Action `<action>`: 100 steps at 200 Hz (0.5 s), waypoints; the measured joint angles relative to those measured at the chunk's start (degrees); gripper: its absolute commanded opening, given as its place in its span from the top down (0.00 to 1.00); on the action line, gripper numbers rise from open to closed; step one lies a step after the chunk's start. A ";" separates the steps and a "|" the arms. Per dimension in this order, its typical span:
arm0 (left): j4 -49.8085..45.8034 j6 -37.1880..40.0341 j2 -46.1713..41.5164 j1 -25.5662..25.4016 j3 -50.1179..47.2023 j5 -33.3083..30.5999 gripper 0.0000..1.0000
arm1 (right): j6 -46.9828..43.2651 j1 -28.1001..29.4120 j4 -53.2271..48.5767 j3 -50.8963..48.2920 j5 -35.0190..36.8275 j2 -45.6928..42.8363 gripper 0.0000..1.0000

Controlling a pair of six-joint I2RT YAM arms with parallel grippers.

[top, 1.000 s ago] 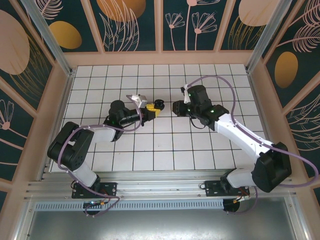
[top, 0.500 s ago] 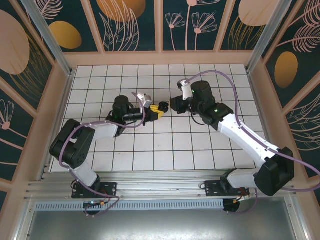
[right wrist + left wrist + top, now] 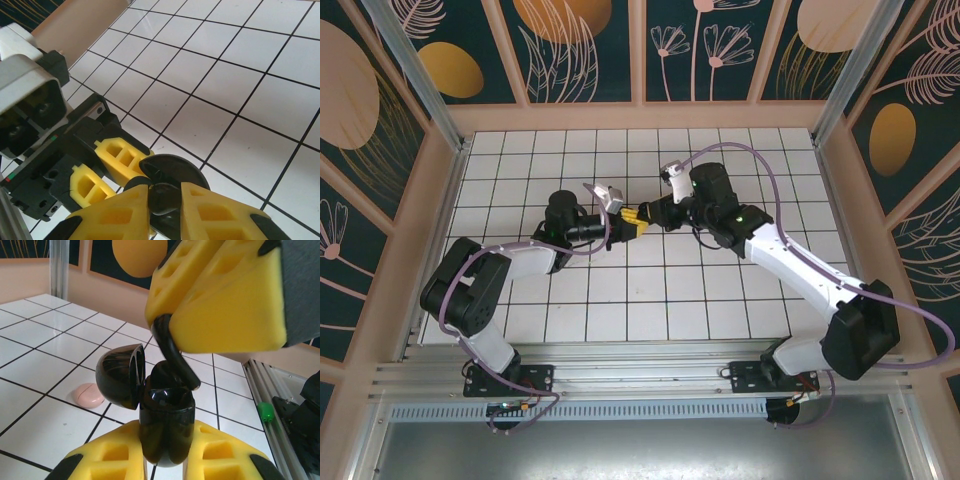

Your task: Insert wireless bluetooth earbuds into charging case

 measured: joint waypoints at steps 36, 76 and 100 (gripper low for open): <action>1.49 -1.14 0.04 0.00 0.00 0.13 0.92 | 0.00 0.13 1.97 0.00 0.00 0.33 0.80; 2.56 -2.36 0.04 0.00 0.00 0.24 0.92 | 0.00 0.22 2.69 0.00 0.00 0.48 0.80; 3.56 -3.58 0.04 0.00 0.00 0.22 0.92 | 0.00 0.33 3.23 -0.02 0.07 0.48 0.80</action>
